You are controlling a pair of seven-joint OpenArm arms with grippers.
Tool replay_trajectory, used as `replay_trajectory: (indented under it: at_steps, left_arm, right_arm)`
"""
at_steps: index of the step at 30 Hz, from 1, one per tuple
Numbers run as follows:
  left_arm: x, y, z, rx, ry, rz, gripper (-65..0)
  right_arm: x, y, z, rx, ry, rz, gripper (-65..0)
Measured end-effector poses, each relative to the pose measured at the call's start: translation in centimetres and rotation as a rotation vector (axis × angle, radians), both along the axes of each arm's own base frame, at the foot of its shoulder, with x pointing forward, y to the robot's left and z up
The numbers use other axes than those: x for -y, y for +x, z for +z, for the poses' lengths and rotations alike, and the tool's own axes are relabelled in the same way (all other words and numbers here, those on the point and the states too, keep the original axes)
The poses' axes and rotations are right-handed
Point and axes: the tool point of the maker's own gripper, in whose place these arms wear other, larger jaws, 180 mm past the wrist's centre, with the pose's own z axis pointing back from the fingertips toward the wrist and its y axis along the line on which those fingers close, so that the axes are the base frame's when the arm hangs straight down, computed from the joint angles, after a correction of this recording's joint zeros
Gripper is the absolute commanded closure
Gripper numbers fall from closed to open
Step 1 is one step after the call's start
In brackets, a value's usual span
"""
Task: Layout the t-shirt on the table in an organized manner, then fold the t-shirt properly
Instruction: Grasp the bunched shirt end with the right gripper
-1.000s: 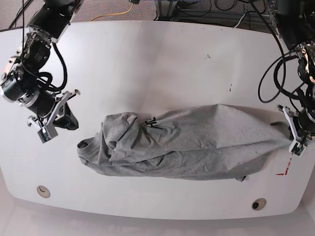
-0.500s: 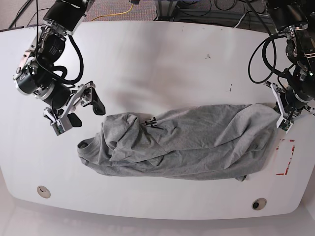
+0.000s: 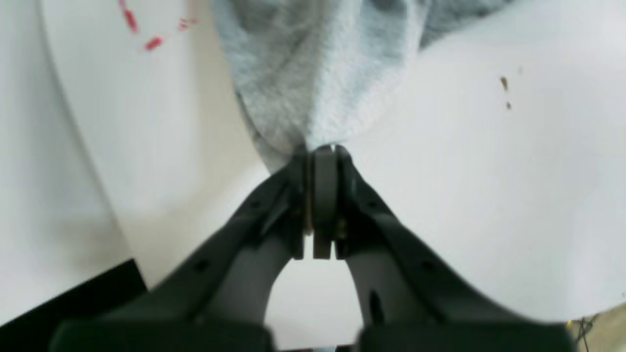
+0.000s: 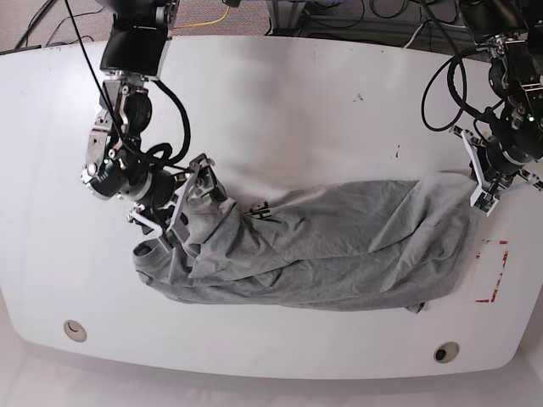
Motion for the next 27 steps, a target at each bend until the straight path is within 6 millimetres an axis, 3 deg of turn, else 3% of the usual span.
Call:
replay_trajectory:
  at_steps: [15,27]
  left_arm:
    - [-0.1,-0.8,-0.8,-0.03,0.004,0.004,0.0]
    - [0.1,-0.8,-0.8,-0.028,-0.001,0.0,0.0]
  right_arm:
    - [-0.5,7.2,0.3,-0.019,0.151,-0.048,-51.7]
    - [-1.0,9.5,-1.7,-0.081,0.263,-0.094,-51.7]
